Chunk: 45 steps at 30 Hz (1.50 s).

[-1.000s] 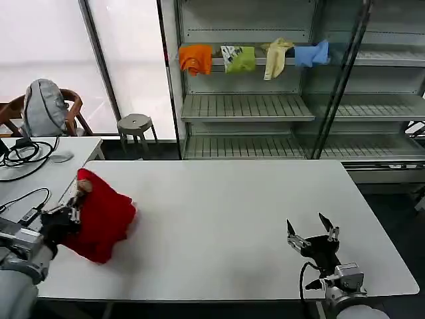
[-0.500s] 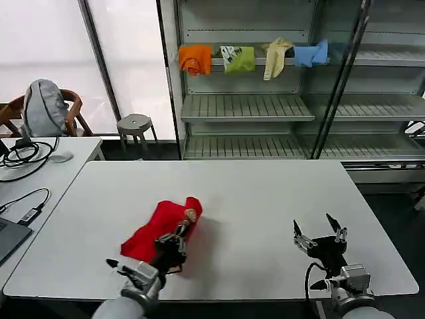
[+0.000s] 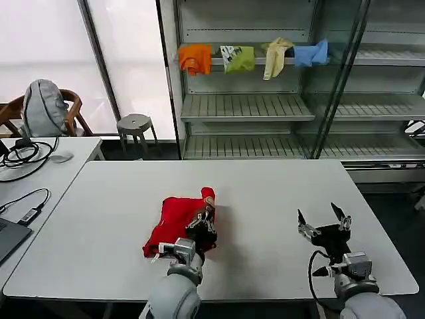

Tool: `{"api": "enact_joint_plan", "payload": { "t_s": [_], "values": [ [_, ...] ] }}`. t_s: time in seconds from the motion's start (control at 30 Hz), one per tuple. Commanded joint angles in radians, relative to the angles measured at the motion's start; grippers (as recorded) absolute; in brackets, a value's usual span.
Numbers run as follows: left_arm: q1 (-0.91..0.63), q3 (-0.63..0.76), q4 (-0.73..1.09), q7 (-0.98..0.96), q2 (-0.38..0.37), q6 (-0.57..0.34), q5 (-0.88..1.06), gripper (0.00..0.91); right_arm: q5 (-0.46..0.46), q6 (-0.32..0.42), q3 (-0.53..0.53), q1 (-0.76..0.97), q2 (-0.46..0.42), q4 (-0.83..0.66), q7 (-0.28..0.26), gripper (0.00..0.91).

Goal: Fold and organize the clothes.

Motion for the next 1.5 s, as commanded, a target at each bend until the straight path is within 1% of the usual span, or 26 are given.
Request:
{"api": "enact_joint_plan", "payload": {
  "t_s": [0.03,0.07,0.1,0.17,0.2,0.23,0.27,0.47,0.57,0.63,0.7,0.73,0.8,0.87,0.9,0.93,0.97,1.0,1.03,1.07,1.13,1.2,1.33,1.37,1.43,1.5],
  "values": [
    [-0.076,0.060,0.066,-0.141,-0.099,0.019,-0.142,0.020,0.042,0.005,0.012,0.156,-0.038,-0.061,-0.012,0.907],
    [-0.081,0.057,0.070,-0.126,-0.102,0.019,-0.156,0.615,0.043,0.009,0.011,0.159,-0.038,-0.062,-0.013,0.907],
    [-0.086,0.054,0.076,-0.107,-0.104,0.016,-0.191,0.907,0.046,0.018,0.012,0.165,-0.039,-0.067,-0.014,0.907],
    [-0.105,0.049,0.091,-0.076,-0.106,-0.027,-0.238,0.907,0.043,-0.003,0.019,0.176,-0.045,-0.071,-0.022,0.907],
    [-0.111,0.046,0.095,-0.066,-0.110,-0.038,-0.237,0.907,0.046,0.002,0.019,0.178,-0.046,-0.073,-0.022,0.907],
    [-0.119,0.044,0.101,-0.053,-0.116,-0.063,-0.240,0.907,0.051,0.022,0.026,0.181,-0.050,-0.081,-0.027,0.907],
    [-0.129,0.042,0.115,-0.043,-0.120,-0.086,-0.250,0.907,0.062,0.057,0.033,0.185,-0.057,-0.092,-0.028,0.907],
    [-0.122,0.062,0.137,0.012,-0.164,-0.150,-0.255,0.907,0.075,0.044,0.082,0.222,-0.097,-0.139,-0.030,0.907],
    [-0.121,0.066,0.128,0.039,-0.189,-0.181,-0.250,0.907,0.074,0.039,0.078,0.224,-0.095,-0.152,-0.025,0.907],
    [-0.122,0.054,0.110,0.058,-0.182,-0.192,-0.223,0.907,0.068,0.040,0.070,0.221,-0.089,-0.153,-0.025,0.907],
    [-0.127,0.015,0.079,0.088,-0.152,-0.208,-0.200,0.907,0.058,0.042,0.059,0.220,-0.081,-0.152,-0.027,0.907],
    [-0.131,-0.025,0.053,0.120,-0.121,-0.208,-0.158,0.907,0.049,0.047,0.050,0.221,-0.077,-0.153,-0.030,0.907],
    [-0.135,-0.085,0.029,0.191,-0.034,-0.235,-0.074,0.907,0.041,0.058,0.038,0.226,-0.071,-0.157,-0.038,0.907],
    [-0.123,-0.224,0.022,0.275,0.059,-0.336,0.054,0.907,0.032,0.079,0.020,0.235,-0.062,-0.163,-0.041,0.907],
    [-0.113,-0.268,0.026,0.307,0.081,-0.377,0.093,0.907,0.029,0.086,0.014,0.239,-0.058,-0.167,-0.041,0.907],
    [-0.086,-0.358,0.030,0.365,0.126,-0.437,0.112,0.907,0.024,0.098,-0.003,0.246,-0.051,-0.173,-0.043,0.907],
    [-0.072,-0.408,0.037,0.387,0.165,-0.460,0.113,0.907,0.020,0.103,-0.015,0.252,-0.045,-0.180,-0.043,0.907],
    [-0.059,-0.432,0.041,0.402,0.181,-0.476,0.112,0.907,0.018,0.105,-0.023,0.257,-0.040,-0.184,-0.043,0.907],
    [-0.035,-0.537,0.052,0.434,0.215,-0.499,0.105,0.907,0.006,0.113,-0.046,0.267,-0.031,-0.197,-0.042,0.907],
    [-0.019,-0.574,0.059,0.449,0.239,-0.513,0.096,0.907,-0.004,0.122,-0.060,0.275,-0.025,-0.208,-0.042,0.907],
    [0.004,-0.644,0.098,0.468,0.268,-0.551,0.073,0.907,-0.016,0.130,-0.085,0.290,-0.011,-0.224,-0.040,0.907],
    [0.020,-0.678,0.127,0.452,0.282,-0.560,0.072,0.907,-0.028,0.132,-0.112,0.302,-0.001,-0.241,-0.040,0.907],
    [0.042,-0.689,0.157,0.427,0.291,-0.573,0.058,0.907,-0.033,0.142,-0.127,0.314,0.009,-0.266,-0.040,0.907],
    [0.046,-0.685,0.163,0.433,0.291,-0.592,0.064,0.907,-0.033,0.145,-0.127,0.315,0.010,-0.273,-0.042,0.907],
    [0.051,-0.669,0.157,0.437,0.287,-0.595,0.067,0.907,-0.048,0.130,-0.121,0.313,0.008,-0.279,-0.052,0.907],
    [0.047,-0.656,0.151,0.449,0.283,-0.599,0.069,0.907,-0.056,0.152,-0.111,0.309,0.006,-0.301,-0.077,0.907]
  ]
}}
